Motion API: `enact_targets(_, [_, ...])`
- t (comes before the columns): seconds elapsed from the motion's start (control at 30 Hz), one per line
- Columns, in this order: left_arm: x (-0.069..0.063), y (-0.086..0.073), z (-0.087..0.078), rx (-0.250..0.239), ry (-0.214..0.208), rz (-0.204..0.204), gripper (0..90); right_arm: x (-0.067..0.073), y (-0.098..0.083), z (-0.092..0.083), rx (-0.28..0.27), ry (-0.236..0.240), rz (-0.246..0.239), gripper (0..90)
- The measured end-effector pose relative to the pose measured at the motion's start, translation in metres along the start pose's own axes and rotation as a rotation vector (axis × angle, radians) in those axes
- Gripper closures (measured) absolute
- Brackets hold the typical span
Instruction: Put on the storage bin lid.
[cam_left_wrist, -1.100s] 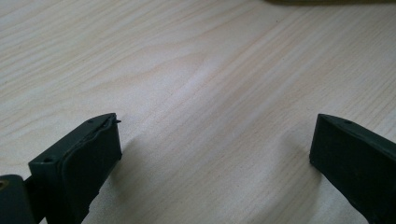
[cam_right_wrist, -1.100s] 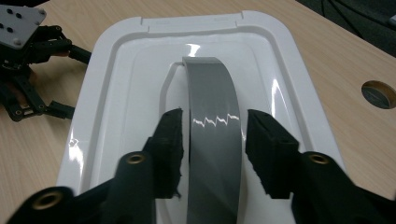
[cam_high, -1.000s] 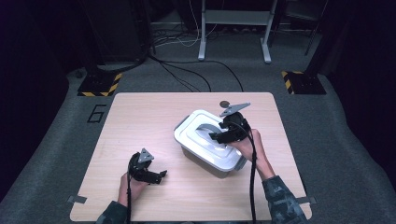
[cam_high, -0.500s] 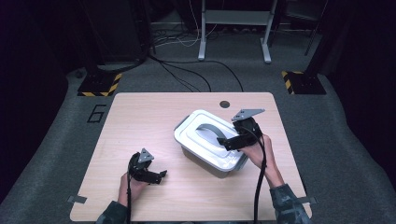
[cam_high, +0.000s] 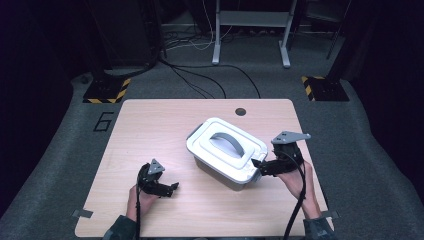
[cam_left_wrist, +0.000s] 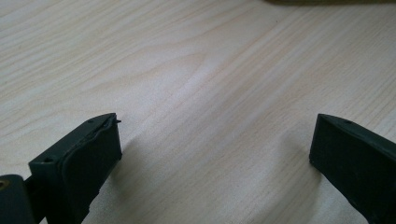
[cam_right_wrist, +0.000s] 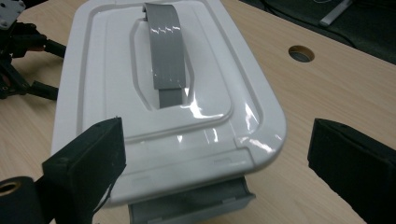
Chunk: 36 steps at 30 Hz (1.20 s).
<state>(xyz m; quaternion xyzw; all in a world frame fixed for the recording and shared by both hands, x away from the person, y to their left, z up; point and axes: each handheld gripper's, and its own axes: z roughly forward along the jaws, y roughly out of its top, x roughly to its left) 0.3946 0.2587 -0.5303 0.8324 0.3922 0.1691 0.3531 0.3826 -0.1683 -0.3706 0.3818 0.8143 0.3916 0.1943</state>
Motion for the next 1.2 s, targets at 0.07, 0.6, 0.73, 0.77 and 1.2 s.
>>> enact_targets(0.07, [0.000, 0.000, 0.000, 0.000, 0.001, 0.001, 1.8, -0.001, -0.008, -0.007, -0.005, -0.014, 0.013, 3.7])
enact_targets(0.6, [0.000, 0.000, 0.000, 0.000, 0.003, 0.006, 1.8, -0.018, -0.089, -0.013, 0.024, -0.070, 0.153, 3.5])
enact_targets(0.73, [0.000, 0.000, 0.000, 0.001, 0.002, 0.005, 1.8, -0.021, -0.117, 0.001, 0.045, -0.081, 0.196, 3.4])
enact_targets(0.77, [0.000, 0.000, 0.000, 0.001, 0.001, 0.003, 1.8, -0.023, -0.131, 0.009, 0.066, -0.095, 0.213, 3.2])
enact_targets(1.2, [0.000, 0.000, 0.000, -0.001, 0.000, -0.001, 1.8, -0.034, -0.168, 0.039, 0.079, -0.156, 0.271, 0.0])
